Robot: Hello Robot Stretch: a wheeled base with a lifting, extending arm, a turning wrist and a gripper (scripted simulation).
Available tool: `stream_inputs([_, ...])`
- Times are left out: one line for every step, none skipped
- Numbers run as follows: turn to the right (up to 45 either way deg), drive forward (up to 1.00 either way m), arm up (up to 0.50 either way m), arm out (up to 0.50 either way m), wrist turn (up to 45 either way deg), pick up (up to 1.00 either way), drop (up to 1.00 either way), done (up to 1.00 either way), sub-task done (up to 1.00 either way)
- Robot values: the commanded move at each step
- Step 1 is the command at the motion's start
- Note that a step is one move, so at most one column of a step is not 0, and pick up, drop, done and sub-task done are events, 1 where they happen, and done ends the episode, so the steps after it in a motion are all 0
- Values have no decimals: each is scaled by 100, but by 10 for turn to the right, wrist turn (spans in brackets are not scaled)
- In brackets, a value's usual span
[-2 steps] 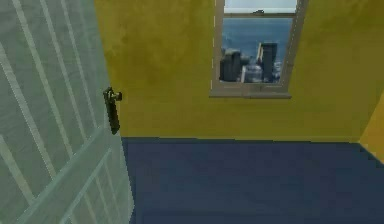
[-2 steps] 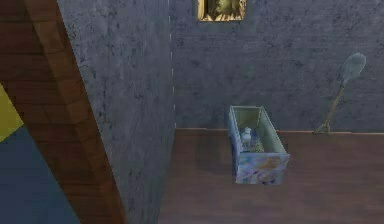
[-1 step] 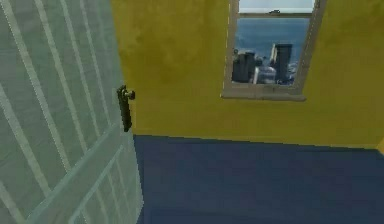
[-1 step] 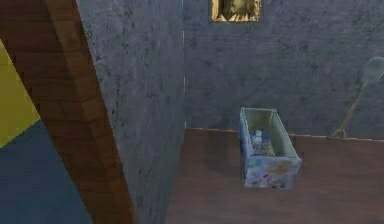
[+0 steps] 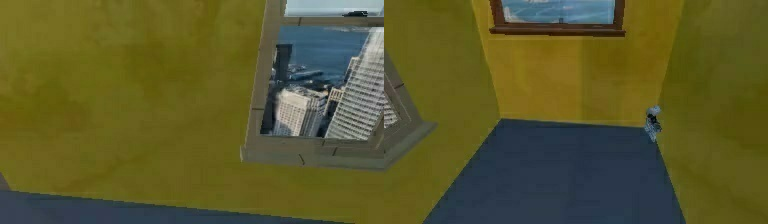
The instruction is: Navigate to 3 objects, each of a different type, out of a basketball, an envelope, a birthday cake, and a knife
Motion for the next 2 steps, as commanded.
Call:
stream_inputs([0, 30, 0, 0, 0, 0, 0, 0, 0])
stream_inputs([-240, 0, 0, 0, 0, 0, 0, 0, 0])
